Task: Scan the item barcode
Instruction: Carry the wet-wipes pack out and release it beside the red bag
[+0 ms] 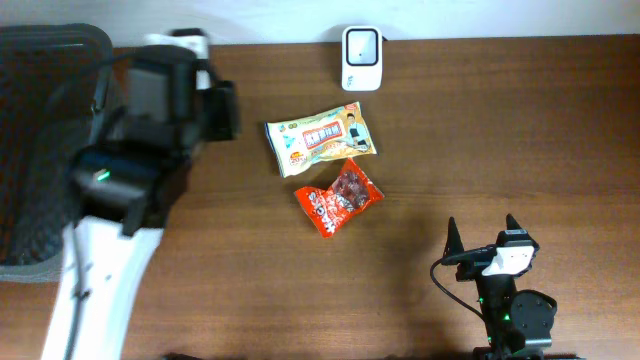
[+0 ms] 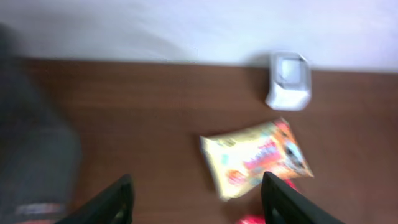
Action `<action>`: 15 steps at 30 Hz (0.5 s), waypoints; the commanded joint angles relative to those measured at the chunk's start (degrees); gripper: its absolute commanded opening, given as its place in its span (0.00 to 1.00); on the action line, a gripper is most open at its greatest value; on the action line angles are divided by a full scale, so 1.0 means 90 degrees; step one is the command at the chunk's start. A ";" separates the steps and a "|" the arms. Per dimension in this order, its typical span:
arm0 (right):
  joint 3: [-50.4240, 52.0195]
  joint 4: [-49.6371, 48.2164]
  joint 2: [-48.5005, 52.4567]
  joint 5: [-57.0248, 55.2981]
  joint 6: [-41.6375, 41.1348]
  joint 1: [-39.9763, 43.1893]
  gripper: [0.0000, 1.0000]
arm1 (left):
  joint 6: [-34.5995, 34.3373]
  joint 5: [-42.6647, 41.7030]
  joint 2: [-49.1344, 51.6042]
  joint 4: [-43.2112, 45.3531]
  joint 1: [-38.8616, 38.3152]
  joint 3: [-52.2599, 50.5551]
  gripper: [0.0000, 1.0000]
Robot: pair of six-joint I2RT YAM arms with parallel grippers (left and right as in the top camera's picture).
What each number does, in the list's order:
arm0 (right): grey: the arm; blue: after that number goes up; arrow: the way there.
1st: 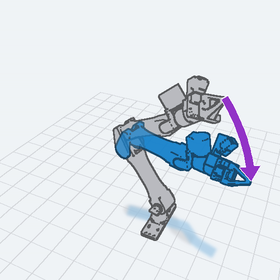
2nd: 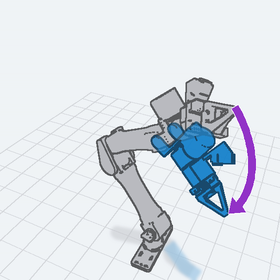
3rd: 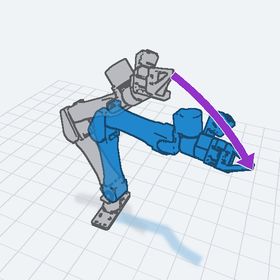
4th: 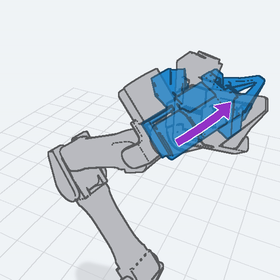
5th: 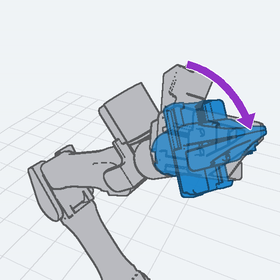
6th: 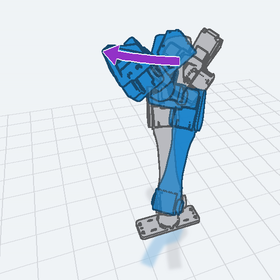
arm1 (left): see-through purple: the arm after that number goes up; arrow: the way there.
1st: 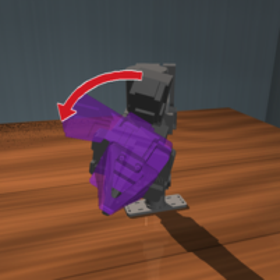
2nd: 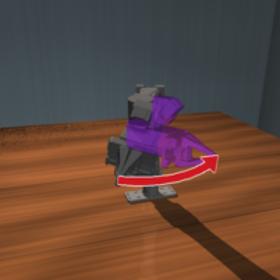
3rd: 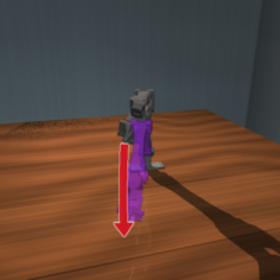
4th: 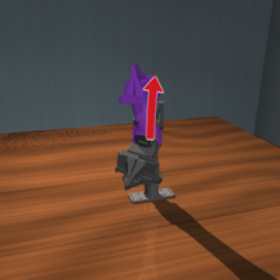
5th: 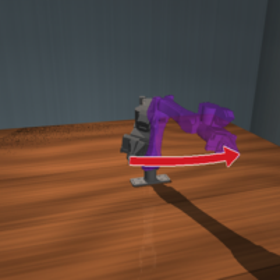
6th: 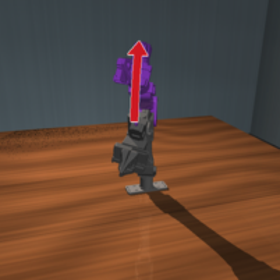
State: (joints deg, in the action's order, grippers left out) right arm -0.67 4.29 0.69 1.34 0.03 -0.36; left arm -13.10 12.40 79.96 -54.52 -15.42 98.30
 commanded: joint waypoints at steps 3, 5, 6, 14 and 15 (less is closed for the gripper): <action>0.0039 0.0029 -0.0036 -0.0080 0.0019 -0.0036 0.98 | 0.0182 0.0656 -0.0512 -0.0143 0.1455 0.0223 0.66; 0.0039 0.0029 -0.0036 -0.0080 0.0019 -0.0036 0.98 | 0.0182 0.0648 -0.0525 -0.0151 0.2040 0.0221 0.71; 0.0039 0.0029 -0.0036 -0.0080 0.0019 -0.0036 0.99 | 0.0182 0.0646 -0.0515 -0.0172 0.2319 0.0221 0.74; 0.0039 0.0029 -0.0036 -0.0080 0.0019 -0.0036 0.98 | 0.0080 0.0321 -0.0063 -0.0228 0.4211 0.0221 0.75; 0.0039 0.0029 -0.0036 -0.0080 0.0019 -0.0036 0.98 | 0.0083 0.0138 0.0070 -0.0240 0.4347 0.0221 0.75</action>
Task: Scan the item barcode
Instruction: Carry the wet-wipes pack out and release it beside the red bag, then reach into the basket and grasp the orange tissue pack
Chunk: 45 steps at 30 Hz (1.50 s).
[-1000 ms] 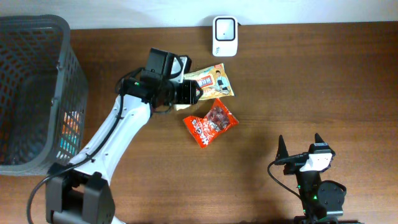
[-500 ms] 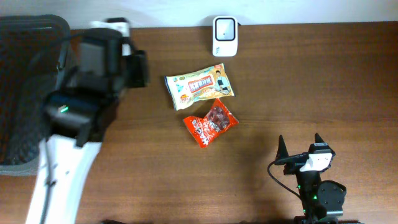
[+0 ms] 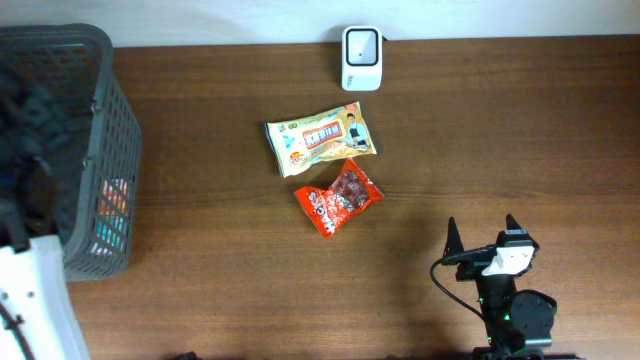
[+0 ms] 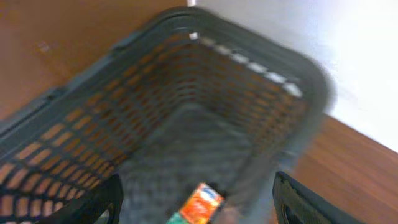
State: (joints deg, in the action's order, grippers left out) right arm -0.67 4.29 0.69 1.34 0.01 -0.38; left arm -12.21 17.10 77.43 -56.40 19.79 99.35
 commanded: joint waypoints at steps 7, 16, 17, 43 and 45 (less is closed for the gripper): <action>0.0039 0.0029 -0.0036 -0.0080 0.0022 -0.0034 0.98 | -0.0017 -0.0476 0.1520 -0.0039 0.0981 0.0104 0.76; 0.0039 0.0029 -0.0036 -0.0080 0.0022 -0.0034 0.98 | 0.0296 -0.1375 0.2888 -0.0457 0.1280 0.0104 0.68; 0.0039 0.0029 -0.0036 -0.0080 0.0022 -0.0034 0.98 | 0.0342 -0.1372 0.2980 -0.0549 0.1280 0.0104 0.69; 0.0039 0.0029 -0.0036 -0.0080 0.0022 -0.0034 0.98 | 0.0831 -0.2101 0.4702 -0.1144 0.1404 0.0100 0.59; 0.0039 0.0029 -0.0036 -0.0080 0.0022 -0.0034 0.98 | 0.0845 -0.2144 0.4818 -0.1144 0.1404 0.0100 0.59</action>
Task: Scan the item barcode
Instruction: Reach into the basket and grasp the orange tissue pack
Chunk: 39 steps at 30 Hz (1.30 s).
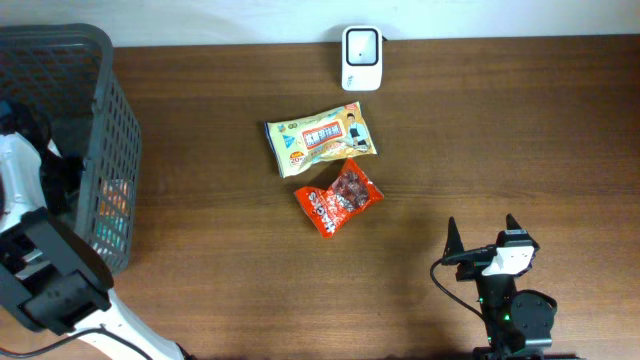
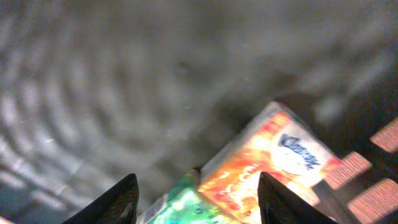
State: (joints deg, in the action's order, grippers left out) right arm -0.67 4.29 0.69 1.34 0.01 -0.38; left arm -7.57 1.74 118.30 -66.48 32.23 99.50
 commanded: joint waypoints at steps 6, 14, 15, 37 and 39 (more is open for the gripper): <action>0.0039 0.0029 -0.0036 -0.0080 0.0019 -0.0034 0.98 | 0.0517 -0.0685 0.0651 -0.0024 0.0022 0.0080 0.57; 0.0039 0.0029 -0.0036 -0.0080 0.0022 -0.0034 0.98 | 0.0517 -0.0828 0.0724 0.0000 0.0019 0.0080 0.52; 0.0039 0.0029 -0.0036 -0.0080 0.0022 -0.0034 0.98 | 0.0520 -0.0899 0.0724 0.0000 0.0019 0.0080 0.49; 0.0039 0.0029 -0.0036 -0.0080 0.0022 -0.0034 0.98 | 0.0512 -0.1054 0.0724 -0.0095 0.0022 0.0226 0.00; 0.0039 0.0029 -0.0036 -0.0080 0.0022 -0.0034 0.98 | 0.0512 -0.1054 0.0724 -0.0301 0.0022 0.0525 0.00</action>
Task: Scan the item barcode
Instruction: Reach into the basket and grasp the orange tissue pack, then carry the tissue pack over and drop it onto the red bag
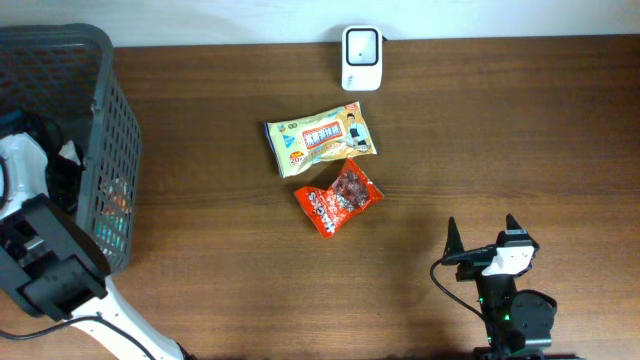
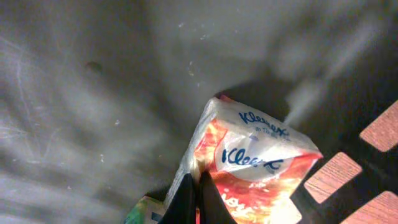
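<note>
Inside the grey basket (image 1: 100, 60) lies an orange and white Kleenex tissue pack (image 2: 255, 162). My left gripper (image 2: 197, 178) is down in the basket, shut on the pack's left edge, with a thin fold pinched between its black fingers. From overhead, the left arm (image 1: 25, 165) reaches into the basket and its gripper is hidden. The pack shows orange through the mesh (image 1: 118, 190). The white barcode scanner (image 1: 361, 45) stands at the table's far edge. My right gripper (image 1: 481, 226) rests open and holds nothing near the front right.
A yellow snack bag (image 1: 320, 140) and a red snack bag (image 1: 340, 197) lie mid-table below the scanner. A green packet (image 2: 146, 211) sits under the tissue pack on the basket floor. The basket's mesh walls close in around the left gripper.
The left gripper was open over the tissue pack in the basket; now it is shut on the pack's edge, and the pack sits more centred in the wrist view. The right arm is unchanged.
The left arm was over the table beside the basket, gripper open, facing the snacks and scanner. Then it looked down into the basket. Then it was low inside, open over the tissue pack. Now it is shut on the pack.
</note>
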Action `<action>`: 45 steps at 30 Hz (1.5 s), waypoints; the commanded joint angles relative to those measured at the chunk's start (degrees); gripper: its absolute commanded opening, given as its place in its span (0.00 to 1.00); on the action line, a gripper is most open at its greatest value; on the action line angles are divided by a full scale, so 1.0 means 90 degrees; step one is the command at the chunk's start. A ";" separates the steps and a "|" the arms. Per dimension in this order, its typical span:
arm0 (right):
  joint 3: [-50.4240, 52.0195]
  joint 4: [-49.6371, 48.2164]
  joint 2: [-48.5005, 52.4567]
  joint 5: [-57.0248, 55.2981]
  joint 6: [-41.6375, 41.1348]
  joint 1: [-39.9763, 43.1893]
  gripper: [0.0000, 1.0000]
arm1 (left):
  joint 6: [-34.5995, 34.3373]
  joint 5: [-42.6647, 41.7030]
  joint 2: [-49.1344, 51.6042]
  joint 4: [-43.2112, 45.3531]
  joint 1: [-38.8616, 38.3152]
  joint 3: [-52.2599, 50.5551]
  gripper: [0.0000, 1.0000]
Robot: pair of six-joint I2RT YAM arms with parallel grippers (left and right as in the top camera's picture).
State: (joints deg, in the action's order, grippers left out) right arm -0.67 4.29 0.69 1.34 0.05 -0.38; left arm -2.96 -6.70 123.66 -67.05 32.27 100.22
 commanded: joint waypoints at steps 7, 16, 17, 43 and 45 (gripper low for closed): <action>0.0039 0.0029 -0.0036 -0.0080 0.0017 -0.0034 0.99 | 0.0000 -0.0114 0.0121 -0.1290 0.0017 0.2040 0.00; 0.0039 0.0029 -0.0036 -0.0080 0.0015 -0.0034 0.98 | 0.0000 -0.0114 0.0095 -0.2531 0.0017 0.3959 0.00; 0.0039 0.0029 -0.0036 -0.0080 0.0017 -0.0034 0.98 | 0.0000 -0.0117 0.0063 -0.2715 0.0017 0.4216 0.00; 0.0039 0.0029 -0.0036 -0.0080 0.0017 -0.0034 0.98 | 0.0321 -0.2232 -0.2550 -0.2880 -0.2089 0.4699 0.00; 0.0039 0.0029 -0.0036 -0.0080 0.0017 -0.0034 0.98 | 0.0435 -0.2229 -0.2518 -0.2781 -0.2613 0.4568 0.00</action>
State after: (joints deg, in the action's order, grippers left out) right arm -0.67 4.29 0.69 1.34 0.01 -0.36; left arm -1.23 -24.25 100.29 -93.12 16.05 142.93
